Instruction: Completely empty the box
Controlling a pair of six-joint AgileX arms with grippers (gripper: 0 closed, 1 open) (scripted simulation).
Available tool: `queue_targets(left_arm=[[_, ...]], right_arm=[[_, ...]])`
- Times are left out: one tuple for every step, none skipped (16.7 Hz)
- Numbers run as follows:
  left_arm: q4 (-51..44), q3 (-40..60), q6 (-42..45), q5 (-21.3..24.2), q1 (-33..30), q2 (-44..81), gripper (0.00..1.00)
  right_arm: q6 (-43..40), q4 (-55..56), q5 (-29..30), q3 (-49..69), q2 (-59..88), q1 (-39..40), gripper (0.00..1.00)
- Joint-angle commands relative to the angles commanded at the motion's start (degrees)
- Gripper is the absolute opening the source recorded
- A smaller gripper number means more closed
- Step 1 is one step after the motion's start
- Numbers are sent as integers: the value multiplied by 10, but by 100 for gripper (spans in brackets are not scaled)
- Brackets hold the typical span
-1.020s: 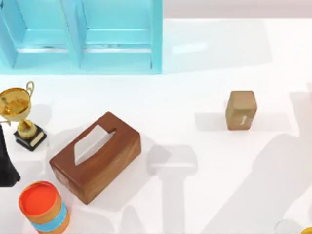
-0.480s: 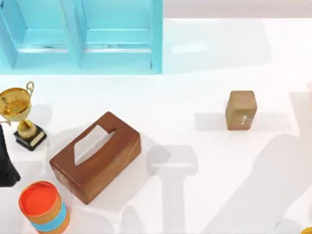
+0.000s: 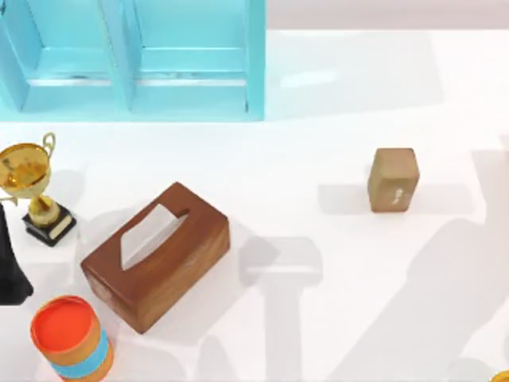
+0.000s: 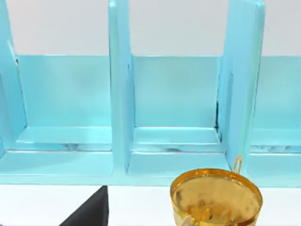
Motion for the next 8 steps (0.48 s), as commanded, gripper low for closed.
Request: queue_targets(left_arm=[[0, 0, 0, 0, 0, 0, 100], [0, 0, 0, 0, 0, 0, 100], [0, 0, 0, 0, 0, 0, 100], [0, 0, 0, 0, 0, 0, 100], [0, 0, 0, 0, 0, 0, 100], [0, 0, 0, 0, 0, 0, 100], [0, 0, 0, 0, 0, 0, 100], [0, 0, 0, 0, 0, 0, 100]], right_arm=[[3, -13, 1, 9, -11, -2, 0], [7, -32, 3, 22, -23, -6, 0], [12, -56, 5, 38, -36, -12, 0], [17, -84, 8, 58, -48, -19, 0], [20, -114, 10, 79, -59, -26, 0], [22, -145, 12, 103, -68, -31, 0], [22, -176, 13, 127, -73, -34, 0], [20, -204, 12, 153, -73, -34, 0]])
